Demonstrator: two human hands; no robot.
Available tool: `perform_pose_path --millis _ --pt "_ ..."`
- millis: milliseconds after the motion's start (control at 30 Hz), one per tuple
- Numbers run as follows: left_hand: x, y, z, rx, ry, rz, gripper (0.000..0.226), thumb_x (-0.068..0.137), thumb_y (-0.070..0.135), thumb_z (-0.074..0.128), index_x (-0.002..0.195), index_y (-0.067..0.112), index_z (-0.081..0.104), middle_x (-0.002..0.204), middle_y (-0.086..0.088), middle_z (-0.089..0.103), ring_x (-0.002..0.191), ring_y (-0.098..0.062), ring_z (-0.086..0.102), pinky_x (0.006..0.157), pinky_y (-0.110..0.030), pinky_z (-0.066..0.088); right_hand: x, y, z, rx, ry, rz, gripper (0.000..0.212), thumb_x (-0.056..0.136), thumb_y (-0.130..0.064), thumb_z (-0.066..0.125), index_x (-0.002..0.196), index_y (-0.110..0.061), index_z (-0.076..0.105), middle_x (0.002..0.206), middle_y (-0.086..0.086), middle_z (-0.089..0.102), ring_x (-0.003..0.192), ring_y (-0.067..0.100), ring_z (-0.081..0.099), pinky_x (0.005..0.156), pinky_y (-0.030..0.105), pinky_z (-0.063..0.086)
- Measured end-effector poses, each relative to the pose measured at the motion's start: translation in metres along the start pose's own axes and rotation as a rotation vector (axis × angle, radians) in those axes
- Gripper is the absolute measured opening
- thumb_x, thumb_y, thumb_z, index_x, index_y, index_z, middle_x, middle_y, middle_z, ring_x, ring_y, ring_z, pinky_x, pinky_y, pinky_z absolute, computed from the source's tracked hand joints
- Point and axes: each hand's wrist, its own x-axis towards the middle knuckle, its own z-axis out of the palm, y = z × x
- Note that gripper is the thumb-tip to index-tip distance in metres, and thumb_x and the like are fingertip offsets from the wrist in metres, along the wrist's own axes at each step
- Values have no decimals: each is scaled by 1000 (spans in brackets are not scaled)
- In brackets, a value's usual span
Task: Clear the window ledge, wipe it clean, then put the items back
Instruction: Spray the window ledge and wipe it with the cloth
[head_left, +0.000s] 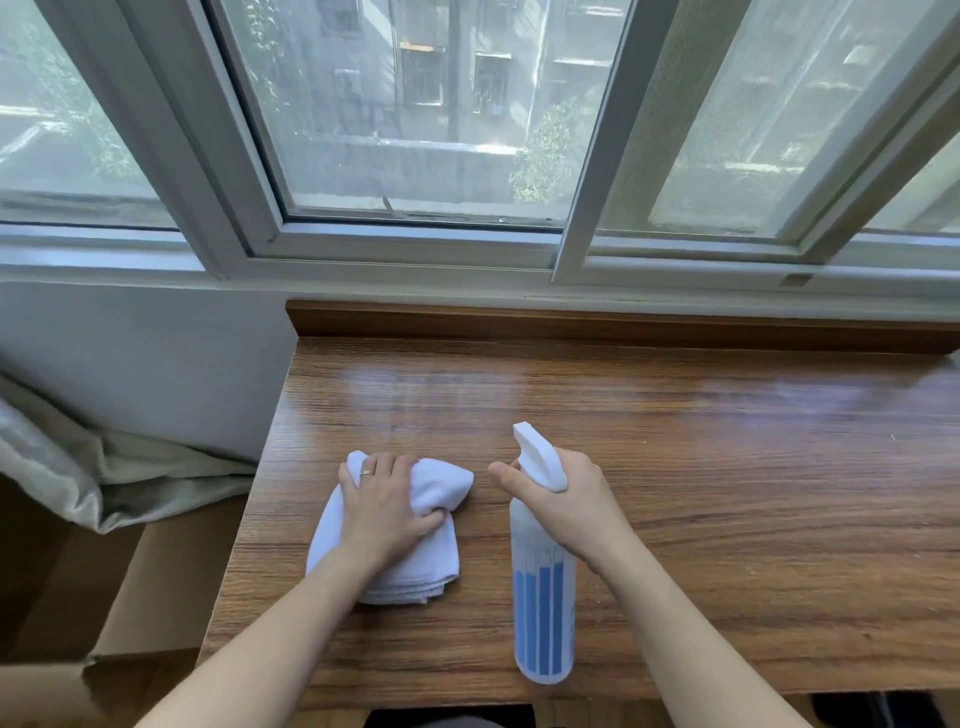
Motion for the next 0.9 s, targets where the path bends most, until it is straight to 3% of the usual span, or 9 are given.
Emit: perform_pose_path --millis 200,333,667,800,900 --pt "51 -3 -8 61 -114 10 81 63 74 40 125 23 52 120 1 51 120 -27 45 107 -61 17 -3 -5 -1 15 41 37 50 81 -58 71 72 -10 57 59 -11 51 56 4 46 61 28 37" --pt "72 -1 -14 83 -167 23 74 75 69 54 134 25 43 131 2 44 127 -24 38 109 -60 16 -6 -7 1 19 67 56 50 82 -58 70 78 -9 61 63 -10 54 59 4 48 62 27 39" --pt "55 2 -22 43 -187 19 75 78 65 53 139 24 37 136 0 41 132 -26 33 110 -59 13 -15 -12 15 57 83 83 51 80 -60 70 76 -10 60 62 -11 53 59 6 48 61 28 37" --pt "25 1 -18 32 -155 11 81 69 68 44 136 22 44 130 -1 47 127 -29 39 108 -60 18 -13 -10 14 45 41 63 46 82 -59 70 68 -16 57 61 -12 50 57 6 46 60 27 36" --pt "-3 -1 -9 8 -72 17 83 59 68 40 124 19 57 117 -2 57 115 -32 51 103 -64 25 -11 -7 9 43 15 39 45 82 -59 69 64 -22 53 58 -11 48 54 5 44 59 27 35"
